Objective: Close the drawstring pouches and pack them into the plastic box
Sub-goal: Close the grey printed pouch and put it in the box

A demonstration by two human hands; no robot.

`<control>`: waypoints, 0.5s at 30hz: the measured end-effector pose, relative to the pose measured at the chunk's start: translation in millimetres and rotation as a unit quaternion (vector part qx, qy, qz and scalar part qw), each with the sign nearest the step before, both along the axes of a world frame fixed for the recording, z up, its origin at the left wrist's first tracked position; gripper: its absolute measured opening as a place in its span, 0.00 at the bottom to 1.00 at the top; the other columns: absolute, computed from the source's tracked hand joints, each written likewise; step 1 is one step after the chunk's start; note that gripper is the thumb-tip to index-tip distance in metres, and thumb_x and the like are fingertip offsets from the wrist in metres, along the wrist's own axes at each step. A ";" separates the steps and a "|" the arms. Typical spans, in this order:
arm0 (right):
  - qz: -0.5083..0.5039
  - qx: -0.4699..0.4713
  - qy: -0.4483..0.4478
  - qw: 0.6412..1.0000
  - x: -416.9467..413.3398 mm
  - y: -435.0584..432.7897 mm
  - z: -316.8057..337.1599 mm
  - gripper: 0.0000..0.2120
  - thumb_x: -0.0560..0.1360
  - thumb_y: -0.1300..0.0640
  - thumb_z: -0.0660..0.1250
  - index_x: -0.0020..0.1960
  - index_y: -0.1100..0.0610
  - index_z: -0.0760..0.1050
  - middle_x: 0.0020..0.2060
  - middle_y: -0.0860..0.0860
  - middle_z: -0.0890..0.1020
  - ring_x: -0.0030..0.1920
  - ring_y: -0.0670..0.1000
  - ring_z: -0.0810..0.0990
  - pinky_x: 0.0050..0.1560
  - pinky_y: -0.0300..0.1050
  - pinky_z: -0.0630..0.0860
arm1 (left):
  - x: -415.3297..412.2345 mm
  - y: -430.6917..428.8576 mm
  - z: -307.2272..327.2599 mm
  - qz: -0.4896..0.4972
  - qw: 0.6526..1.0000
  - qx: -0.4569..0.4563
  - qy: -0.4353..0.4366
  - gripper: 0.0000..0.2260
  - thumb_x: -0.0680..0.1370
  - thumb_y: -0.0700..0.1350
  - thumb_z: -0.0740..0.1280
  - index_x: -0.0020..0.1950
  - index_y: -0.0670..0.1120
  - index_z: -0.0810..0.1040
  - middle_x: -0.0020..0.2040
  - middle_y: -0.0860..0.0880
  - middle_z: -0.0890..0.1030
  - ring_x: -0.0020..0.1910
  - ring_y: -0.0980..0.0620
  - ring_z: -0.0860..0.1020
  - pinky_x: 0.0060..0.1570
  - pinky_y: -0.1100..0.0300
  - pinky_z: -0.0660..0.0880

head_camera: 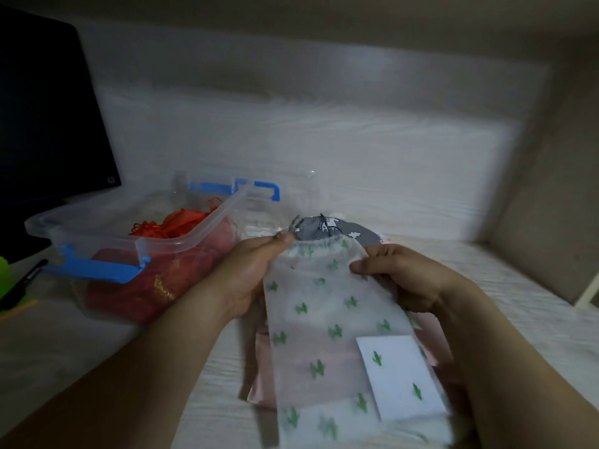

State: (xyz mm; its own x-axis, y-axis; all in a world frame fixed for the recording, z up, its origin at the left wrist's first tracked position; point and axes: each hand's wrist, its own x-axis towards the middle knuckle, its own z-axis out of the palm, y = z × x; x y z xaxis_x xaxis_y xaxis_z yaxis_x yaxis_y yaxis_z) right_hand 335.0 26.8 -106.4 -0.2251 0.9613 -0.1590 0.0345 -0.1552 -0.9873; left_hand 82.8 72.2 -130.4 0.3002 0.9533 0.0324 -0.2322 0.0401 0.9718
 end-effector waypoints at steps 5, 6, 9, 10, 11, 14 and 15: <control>-0.053 0.064 0.027 0.996 -15.0 2.8 -4.5 0.20 0.83 0.51 0.65 0.62 0.68 0.80 0.55 0.66 0.85 0.52 0.61 0.86 0.56 0.52 0.82 | 3.1 -1.5 -5.6 -0.002 0.996 0.054 0.074 0.08 0.82 0.41 0.68 0.54 0.43 0.87 0.52 0.40 0.87 0.48 0.44 0.84 0.54 0.51 0.79; -0.073 0.078 0.040 0.993 -18.8 3.8 -5.6 0.18 0.83 0.53 0.64 0.61 0.67 0.81 0.54 0.65 0.85 0.49 0.60 0.86 0.53 0.50 0.83 | 2.8 -1.8 -5.1 -0.004 0.995 0.057 0.081 0.08 0.82 0.42 0.68 0.55 0.43 0.87 0.52 0.40 0.87 0.49 0.43 0.84 0.57 0.49 0.78; -0.114 0.101 0.037 0.988 -26.4 5.1 -9.4 0.13 0.83 0.57 0.65 0.58 0.64 0.83 0.49 0.63 0.85 0.44 0.57 0.84 0.46 0.45 0.82 | 3.0 -1.3 -3.2 0.006 0.995 0.055 0.081 0.11 0.83 0.47 0.68 0.53 0.44 0.88 0.52 0.41 0.87 0.49 0.42 0.85 0.59 0.47 0.78; -0.122 0.100 0.043 0.987 -29.0 4.6 -8.7 0.12 0.82 0.58 0.65 0.57 0.65 0.83 0.48 0.63 0.85 0.42 0.57 0.84 0.44 0.44 0.82 | 2.6 -1.0 -3.0 0.015 0.996 0.050 0.077 0.12 0.84 0.48 0.67 0.53 0.45 0.88 0.52 0.41 0.87 0.50 0.42 0.85 0.60 0.47 0.78; -0.129 0.088 0.060 0.986 -31.9 3.3 -7.4 0.12 0.82 0.59 0.65 0.57 0.65 0.83 0.47 0.63 0.85 0.41 0.57 0.84 0.42 0.43 0.82 | 2.3 -0.3 -3.1 0.023 0.996 0.042 0.071 0.13 0.84 0.49 0.66 0.53 0.45 0.88 0.52 0.41 0.87 0.51 0.42 0.85 0.60 0.46 0.78; -0.106 0.017 0.156 0.982 -38.4 1.4 -3.5 0.09 0.81 0.57 0.64 0.47 0.58 0.81 0.41 0.57 0.83 0.36 0.54 0.81 0.39 0.43 0.80 | 2.3 3.2 -4.0 0.040 0.998 0.020 0.047 0.14 0.84 0.53 0.64 0.55 0.49 0.88 0.55 0.44 0.87 0.56 0.40 0.85 0.63 0.43 0.78; -0.088 -0.001 0.188 0.978 -39.4 1.6 -2.5 0.09 0.80 0.56 0.63 0.43 0.55 0.78 0.40 0.55 0.81 0.37 0.54 0.80 0.40 0.44 0.79 | 2.8 4.0 -3.8 0.039 0.999 0.010 0.034 0.15 0.84 0.53 0.63 0.57 0.49 0.88 0.56 0.44 0.87 0.58 0.40 0.84 0.63 0.43 0.78</control>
State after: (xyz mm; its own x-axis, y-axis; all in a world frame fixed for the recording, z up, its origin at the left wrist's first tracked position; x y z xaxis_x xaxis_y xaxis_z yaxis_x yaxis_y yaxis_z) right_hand 295.7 28.4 -108.9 -0.0984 0.9902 -0.0989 -0.3585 -0.1280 -0.9247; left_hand 85.6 76.2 -134.2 0.2266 0.9734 0.0327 -0.1664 0.0056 0.9860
